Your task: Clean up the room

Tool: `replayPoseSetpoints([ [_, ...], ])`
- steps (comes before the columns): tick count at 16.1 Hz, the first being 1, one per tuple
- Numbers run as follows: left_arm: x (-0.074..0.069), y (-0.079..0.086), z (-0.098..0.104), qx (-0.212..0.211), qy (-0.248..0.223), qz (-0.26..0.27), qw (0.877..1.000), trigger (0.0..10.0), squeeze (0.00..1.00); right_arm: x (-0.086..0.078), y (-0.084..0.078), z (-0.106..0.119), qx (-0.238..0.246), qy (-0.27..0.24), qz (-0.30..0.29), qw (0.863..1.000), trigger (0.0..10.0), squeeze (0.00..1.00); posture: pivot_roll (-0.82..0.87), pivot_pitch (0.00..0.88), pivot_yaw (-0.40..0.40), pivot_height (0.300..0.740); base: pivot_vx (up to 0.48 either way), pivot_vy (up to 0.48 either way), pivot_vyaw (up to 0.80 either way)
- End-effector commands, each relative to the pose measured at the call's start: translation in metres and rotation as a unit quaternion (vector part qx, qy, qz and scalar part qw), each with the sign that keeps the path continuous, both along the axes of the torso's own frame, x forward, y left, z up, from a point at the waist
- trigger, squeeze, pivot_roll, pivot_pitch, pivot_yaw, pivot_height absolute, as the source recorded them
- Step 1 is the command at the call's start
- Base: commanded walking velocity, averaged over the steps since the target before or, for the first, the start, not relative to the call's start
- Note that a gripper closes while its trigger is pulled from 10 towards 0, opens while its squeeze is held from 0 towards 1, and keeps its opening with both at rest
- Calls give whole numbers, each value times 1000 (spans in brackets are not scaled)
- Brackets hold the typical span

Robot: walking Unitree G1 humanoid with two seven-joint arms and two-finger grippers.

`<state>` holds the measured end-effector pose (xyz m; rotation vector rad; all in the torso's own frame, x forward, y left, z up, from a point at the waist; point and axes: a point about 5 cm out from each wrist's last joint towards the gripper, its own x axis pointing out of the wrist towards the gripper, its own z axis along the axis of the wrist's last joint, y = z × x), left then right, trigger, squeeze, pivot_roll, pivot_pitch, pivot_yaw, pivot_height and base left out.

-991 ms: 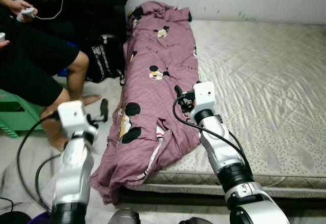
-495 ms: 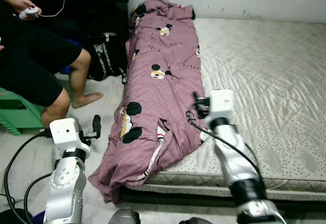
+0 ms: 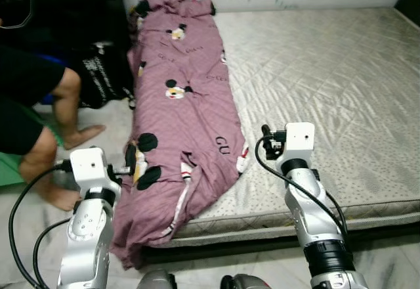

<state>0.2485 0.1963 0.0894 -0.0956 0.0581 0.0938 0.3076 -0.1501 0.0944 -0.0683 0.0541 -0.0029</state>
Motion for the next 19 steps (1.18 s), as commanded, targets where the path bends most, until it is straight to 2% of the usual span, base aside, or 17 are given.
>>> replayPoseSetpoints([
  [1,-5,6,0,18,6,-2,1000,10000,0,-1,2,6,3,-8,0,1000,10000,0,70,65,7,740,0,0,0],
  [6,-6,11,2,25,-3,17,1000,10000,0,-2,5,8,2,-6,7,1000,10000,0,74,72,6,740,0,0,0],
  [19,-4,8,2,30,3,17,999,10000,0,-3,10,8,12,-1,27,1000,10000,0,78,82,7,740,0,0,0],
])
